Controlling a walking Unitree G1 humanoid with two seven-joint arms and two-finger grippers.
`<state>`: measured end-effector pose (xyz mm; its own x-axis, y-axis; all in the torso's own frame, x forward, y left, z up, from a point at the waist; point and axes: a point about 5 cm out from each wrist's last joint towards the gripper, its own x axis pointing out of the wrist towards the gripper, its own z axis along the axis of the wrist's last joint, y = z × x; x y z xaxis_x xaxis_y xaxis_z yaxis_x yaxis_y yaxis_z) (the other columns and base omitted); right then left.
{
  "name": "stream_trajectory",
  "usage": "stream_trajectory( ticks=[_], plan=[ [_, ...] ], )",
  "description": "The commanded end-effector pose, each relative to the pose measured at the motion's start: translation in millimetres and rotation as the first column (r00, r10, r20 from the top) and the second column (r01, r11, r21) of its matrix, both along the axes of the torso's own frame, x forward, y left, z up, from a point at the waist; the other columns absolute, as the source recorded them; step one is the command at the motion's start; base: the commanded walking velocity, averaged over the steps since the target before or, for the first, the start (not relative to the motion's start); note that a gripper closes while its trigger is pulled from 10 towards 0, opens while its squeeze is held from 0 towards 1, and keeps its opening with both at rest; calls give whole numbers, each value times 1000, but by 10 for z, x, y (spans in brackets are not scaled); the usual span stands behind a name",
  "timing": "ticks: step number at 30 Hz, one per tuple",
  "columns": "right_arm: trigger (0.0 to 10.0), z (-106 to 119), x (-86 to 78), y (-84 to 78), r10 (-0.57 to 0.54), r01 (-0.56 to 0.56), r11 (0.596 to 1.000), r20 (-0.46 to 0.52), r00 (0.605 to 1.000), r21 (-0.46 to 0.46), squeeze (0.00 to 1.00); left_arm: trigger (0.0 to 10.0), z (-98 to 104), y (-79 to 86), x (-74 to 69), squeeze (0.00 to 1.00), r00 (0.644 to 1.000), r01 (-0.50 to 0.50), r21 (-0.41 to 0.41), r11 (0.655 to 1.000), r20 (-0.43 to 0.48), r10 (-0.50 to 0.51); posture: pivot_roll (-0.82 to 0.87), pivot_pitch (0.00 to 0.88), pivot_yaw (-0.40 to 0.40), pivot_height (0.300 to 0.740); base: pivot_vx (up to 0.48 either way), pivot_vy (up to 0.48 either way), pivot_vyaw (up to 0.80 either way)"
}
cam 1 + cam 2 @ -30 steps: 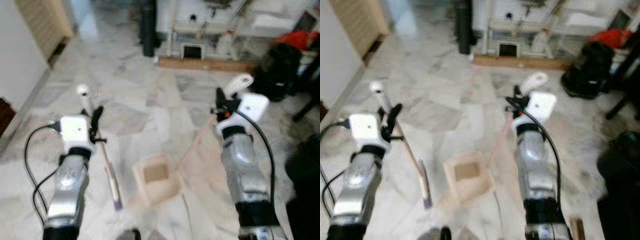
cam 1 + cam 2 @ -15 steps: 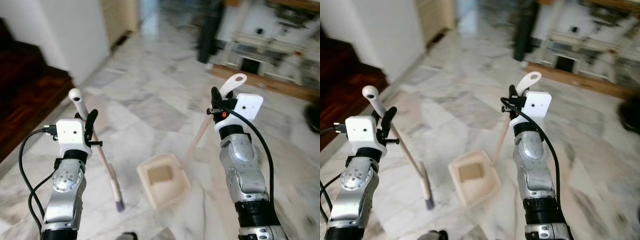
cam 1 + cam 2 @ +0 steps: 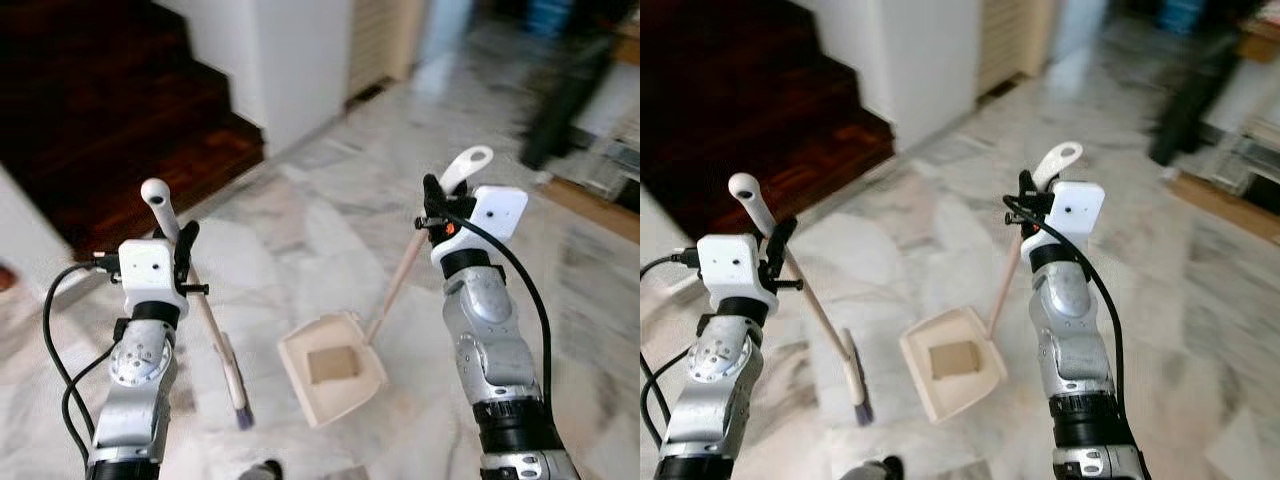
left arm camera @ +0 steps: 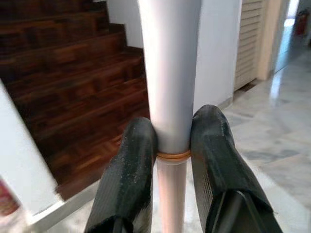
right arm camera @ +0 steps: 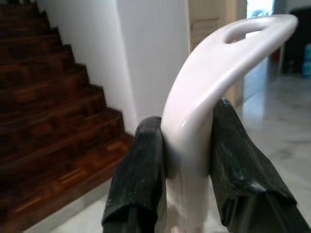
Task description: Sweep floor
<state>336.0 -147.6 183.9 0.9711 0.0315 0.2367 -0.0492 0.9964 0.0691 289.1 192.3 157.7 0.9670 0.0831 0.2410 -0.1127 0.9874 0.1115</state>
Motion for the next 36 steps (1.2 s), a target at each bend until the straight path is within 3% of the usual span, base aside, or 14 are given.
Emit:
stream_trajectory(
  ticks=[1,10,14,36],
  plan=[
    [10000,134,4,10,10,-11,1000,56,998,24,0,10000,100,-13,-24,0,999,-3,5,1000,51,3,-56,104,-55,740,0,0,800],
    [10000,139,12,19,14,-16,999,55,998,29,0,10000,97,-7,-26,0,999,-10,1,1000,48,10,-55,111,-55,740,0,0,768],
    [10000,132,19,21,16,-18,999,46,999,43,0,10000,90,-3,-23,0,999,-11,-5,1000,42,12,-54,120,-54,740,0,0,0],
    [10000,119,48,51,19,-21,996,25,1000,82,0,10000,129,33,-4,0,999,-19,-2,1000,41,19,-39,159,-46,740,0,461,0]
  ],
)
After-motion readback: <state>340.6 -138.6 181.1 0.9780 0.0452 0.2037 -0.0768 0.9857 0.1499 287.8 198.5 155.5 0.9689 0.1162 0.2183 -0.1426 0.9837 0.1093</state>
